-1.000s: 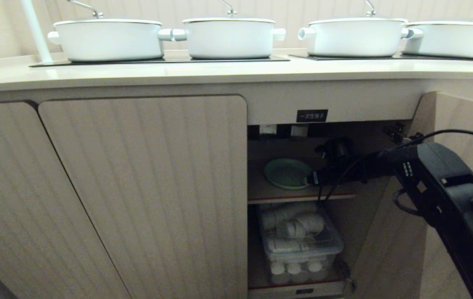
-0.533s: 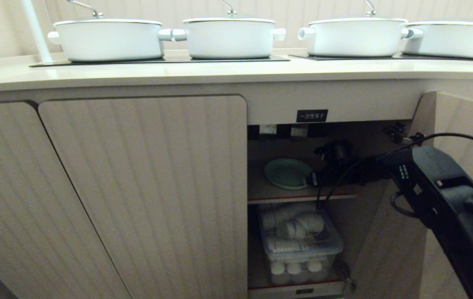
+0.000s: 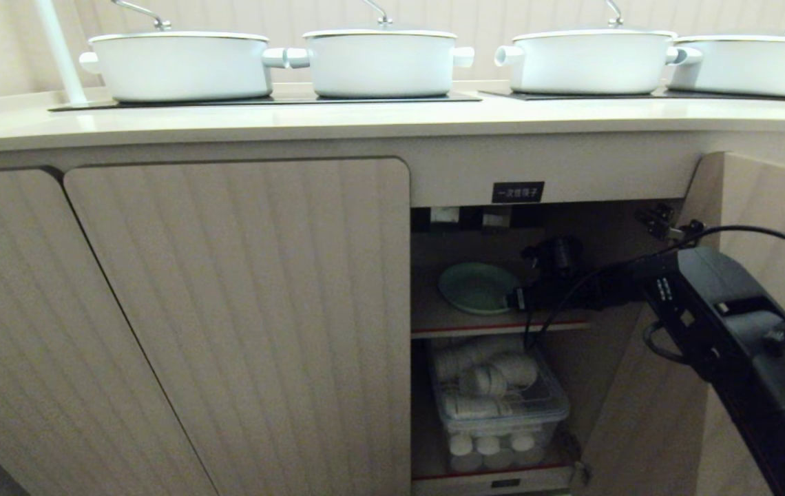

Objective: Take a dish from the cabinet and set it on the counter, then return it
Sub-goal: Take the plate from the cabinet

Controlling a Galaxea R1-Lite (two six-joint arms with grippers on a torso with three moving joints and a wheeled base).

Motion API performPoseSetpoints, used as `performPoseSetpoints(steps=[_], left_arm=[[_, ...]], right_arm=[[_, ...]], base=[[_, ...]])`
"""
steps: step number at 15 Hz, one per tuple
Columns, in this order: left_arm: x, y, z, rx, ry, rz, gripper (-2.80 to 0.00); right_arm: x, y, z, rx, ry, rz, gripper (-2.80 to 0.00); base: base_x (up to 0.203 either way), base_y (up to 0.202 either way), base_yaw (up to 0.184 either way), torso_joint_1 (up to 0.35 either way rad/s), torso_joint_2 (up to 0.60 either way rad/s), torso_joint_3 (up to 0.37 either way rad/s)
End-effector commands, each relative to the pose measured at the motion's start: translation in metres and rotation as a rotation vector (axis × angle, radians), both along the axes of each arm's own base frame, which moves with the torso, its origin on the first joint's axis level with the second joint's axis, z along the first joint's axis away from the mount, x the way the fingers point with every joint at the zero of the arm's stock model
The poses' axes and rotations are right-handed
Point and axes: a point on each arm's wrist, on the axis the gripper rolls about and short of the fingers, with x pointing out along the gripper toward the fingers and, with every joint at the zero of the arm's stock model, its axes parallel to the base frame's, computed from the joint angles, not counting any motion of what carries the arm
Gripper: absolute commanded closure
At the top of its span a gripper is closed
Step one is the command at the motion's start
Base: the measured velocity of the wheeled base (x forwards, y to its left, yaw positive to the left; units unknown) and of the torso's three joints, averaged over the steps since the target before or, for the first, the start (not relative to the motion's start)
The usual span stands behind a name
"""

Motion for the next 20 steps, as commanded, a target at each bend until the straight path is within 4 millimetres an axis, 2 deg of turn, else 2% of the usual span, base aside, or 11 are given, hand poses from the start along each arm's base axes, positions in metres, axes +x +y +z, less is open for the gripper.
performPoseSetpoints(steps=[1,20], left_arm=[[0.0,0.0,0.0,0.0,-0.001,0.0,0.0],[0.0,0.0,0.0,0.0,-0.001,-0.001,0.0]], right_arm=[[0.0,0.0002,-0.0021,0.0,0.004,0.0,-2.8],[0.002,0.0033,-0.003,0.012,-0.022,0.019,-2.8]], base=[[0.0,0.0,0.0,0.0,0.0,0.0],[0.0,0.0,0.0,0.0,0.0,0.0]])
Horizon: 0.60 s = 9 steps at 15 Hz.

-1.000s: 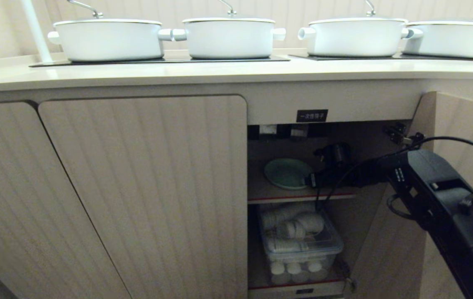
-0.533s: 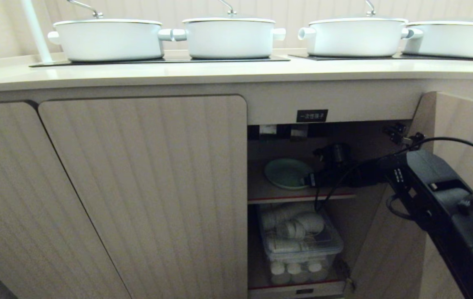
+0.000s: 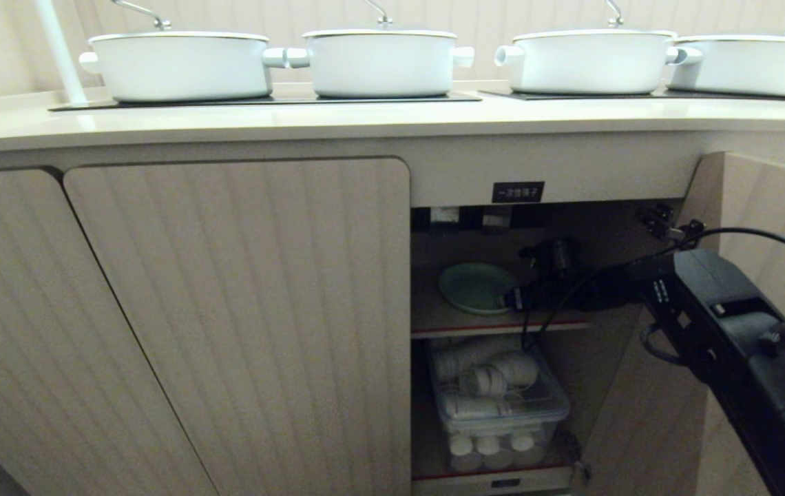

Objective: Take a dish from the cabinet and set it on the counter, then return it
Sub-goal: Take the plate from the cabinet

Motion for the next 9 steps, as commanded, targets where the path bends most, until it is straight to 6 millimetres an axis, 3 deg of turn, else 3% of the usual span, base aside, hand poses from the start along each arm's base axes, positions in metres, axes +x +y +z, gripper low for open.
performPoseSetpoints(steps=[1,9], left_arm=[[0.0,0.0,0.0,0.0,-0.001,0.0,0.0],[0.0,0.0,0.0,0.0,-0.001,0.001,0.0]], right_arm=[[0.0,0.0002,-0.001,0.0,0.002,0.001,-2.8],[0.0022,0.0006,-0.0048,0.003,-0.02,0.001,-2.8]], base=[[0.0,0.0,0.0,0.0,0.0,0.0],[0.0,0.0,0.0,0.0,0.0,0.0]])
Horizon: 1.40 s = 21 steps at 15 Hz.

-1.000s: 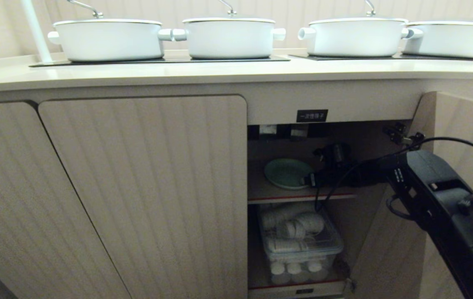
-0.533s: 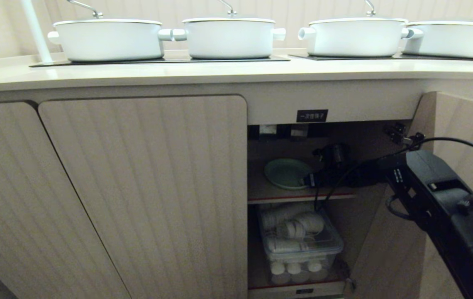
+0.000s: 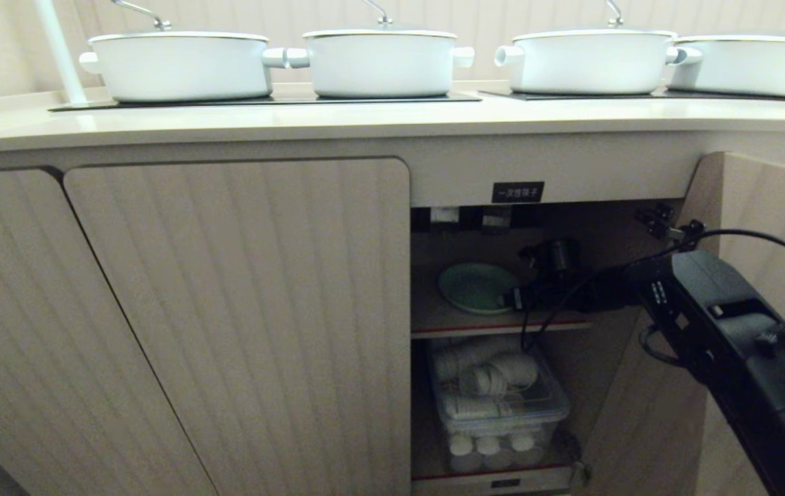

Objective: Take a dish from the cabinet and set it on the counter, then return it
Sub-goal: Take the plate from the cabinet

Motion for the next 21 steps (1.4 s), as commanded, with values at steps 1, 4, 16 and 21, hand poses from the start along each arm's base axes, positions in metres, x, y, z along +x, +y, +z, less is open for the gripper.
performPoseSetpoints(steps=[1,4,16,21], left_arm=[[0.0,0.0,0.0,0.0,-0.001,0.0,0.0],[0.0,0.0,0.0,0.0,0.0,-0.001,0.0],[0.0,0.0,0.0,0.0,0.0,-0.001,0.0],[0.0,0.0,0.0,0.0,0.0,-0.001,0.0]], right_arm=[[0.0,0.0003,-0.0018,0.001,0.003,0.002,-2.8],[0.0,-0.0006,-0.0029,0.0,0.006,-0.001,-2.8],[0.001,-0.0012,-0.0009,0.003,-0.008,-0.001,0.0],[0.0008,-0.0013,-0.0003,0.003,-0.009,-0.001,0.0]], base=[[0.0,0.0,0.0,0.0,0.0,0.0],[0.0,0.0,0.0,0.0,0.0,0.0],[0.0,0.0,0.0,0.0,0.0,0.0],[0.0,0.0,0.0,0.0,0.0,0.0]])
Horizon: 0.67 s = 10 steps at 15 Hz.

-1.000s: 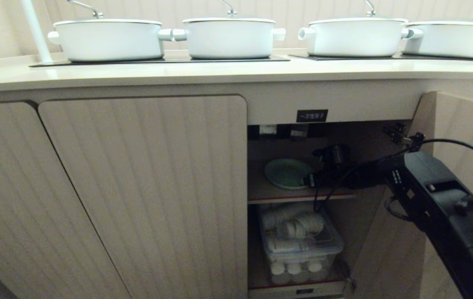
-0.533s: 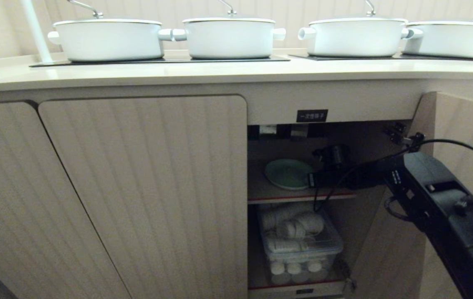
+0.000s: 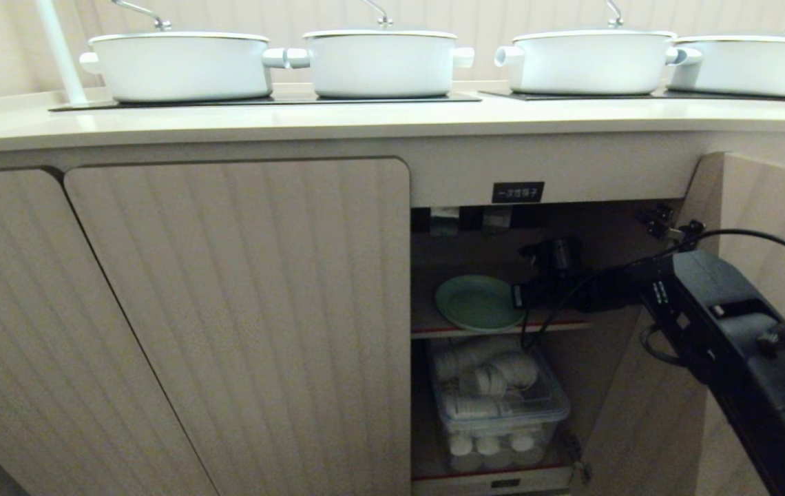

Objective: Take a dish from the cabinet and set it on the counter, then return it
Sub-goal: Take the plate from the cabinet

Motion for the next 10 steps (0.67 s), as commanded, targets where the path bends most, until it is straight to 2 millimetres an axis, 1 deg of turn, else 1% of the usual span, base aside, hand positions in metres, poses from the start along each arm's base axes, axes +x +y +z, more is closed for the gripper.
performPoseSetpoints(steps=[1,5,7,10], left_arm=[[0.0,0.0,0.0,0.0,0.0,-0.001,0.0],[0.0,0.0,0.0,0.0,0.0,0.001,0.0],[0.0,0.0,0.0,0.0,-0.002,0.001,0.0],[0.0,0.0,0.0,0.0,0.0,0.0,0.0]], right_arm=[[0.0,0.0,0.0,0.0,0.002,0.001,0.0],[-0.001,-0.001,0.003,0.002,0.005,-0.002,0.0],[-0.001,-0.002,0.008,0.006,0.0,-0.007,0.0],[-0.002,-0.004,0.014,0.052,0.008,-0.052,0.0]], base=[[0.0,0.0,0.0,0.0,0.0,0.0],[0.0,0.0,0.0,0.0,0.0,0.0],[0.0,0.0,0.0,0.0,0.0,0.0],[0.0,0.0,0.0,0.0,0.0,0.0]])
